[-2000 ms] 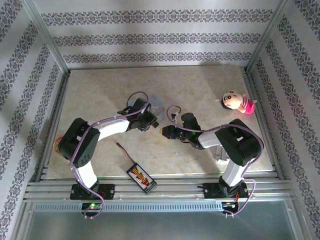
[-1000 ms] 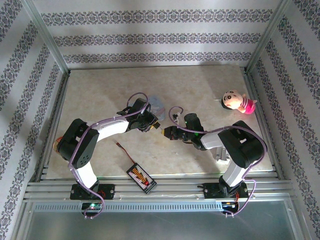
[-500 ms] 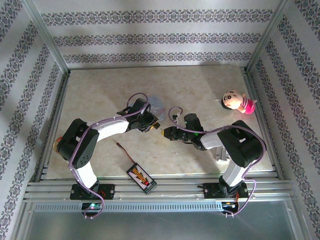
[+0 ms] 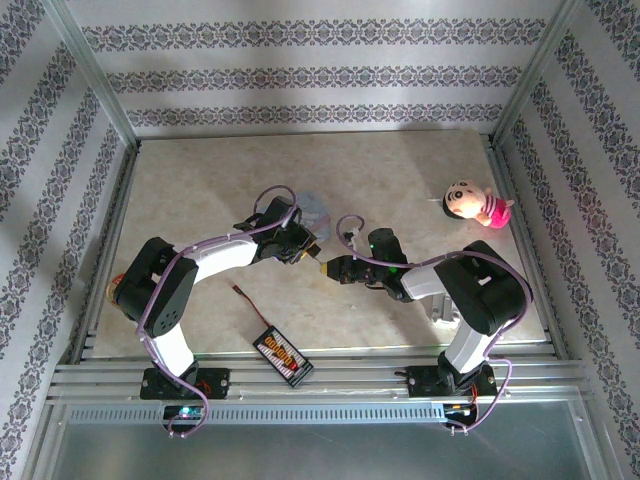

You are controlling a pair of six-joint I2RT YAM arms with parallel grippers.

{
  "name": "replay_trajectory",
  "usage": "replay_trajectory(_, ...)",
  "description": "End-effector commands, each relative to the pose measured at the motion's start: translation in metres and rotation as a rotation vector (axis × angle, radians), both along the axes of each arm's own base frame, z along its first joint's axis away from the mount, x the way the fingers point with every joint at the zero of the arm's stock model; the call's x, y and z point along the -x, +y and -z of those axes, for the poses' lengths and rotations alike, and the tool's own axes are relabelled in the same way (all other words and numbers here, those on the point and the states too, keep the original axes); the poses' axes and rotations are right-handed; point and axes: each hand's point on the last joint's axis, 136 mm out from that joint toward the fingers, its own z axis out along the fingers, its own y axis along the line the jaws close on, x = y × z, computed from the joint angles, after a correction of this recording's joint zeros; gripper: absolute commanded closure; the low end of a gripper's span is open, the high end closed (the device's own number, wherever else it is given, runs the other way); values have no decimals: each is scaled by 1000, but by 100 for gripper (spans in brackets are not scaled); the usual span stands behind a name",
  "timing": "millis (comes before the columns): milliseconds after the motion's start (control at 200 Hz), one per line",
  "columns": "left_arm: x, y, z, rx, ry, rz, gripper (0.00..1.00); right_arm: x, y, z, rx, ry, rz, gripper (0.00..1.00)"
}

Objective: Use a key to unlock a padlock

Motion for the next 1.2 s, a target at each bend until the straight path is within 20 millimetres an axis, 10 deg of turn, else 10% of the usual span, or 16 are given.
replay_trajectory(0, -3, 0, -15, 57, -22, -13, 100, -13, -3, -6, -9, -47, 24, 100)
replay_trajectory(1194, -4, -1, -9, 64, 0, -20, 100, -15, 6, -7, -11, -59, 13, 100)
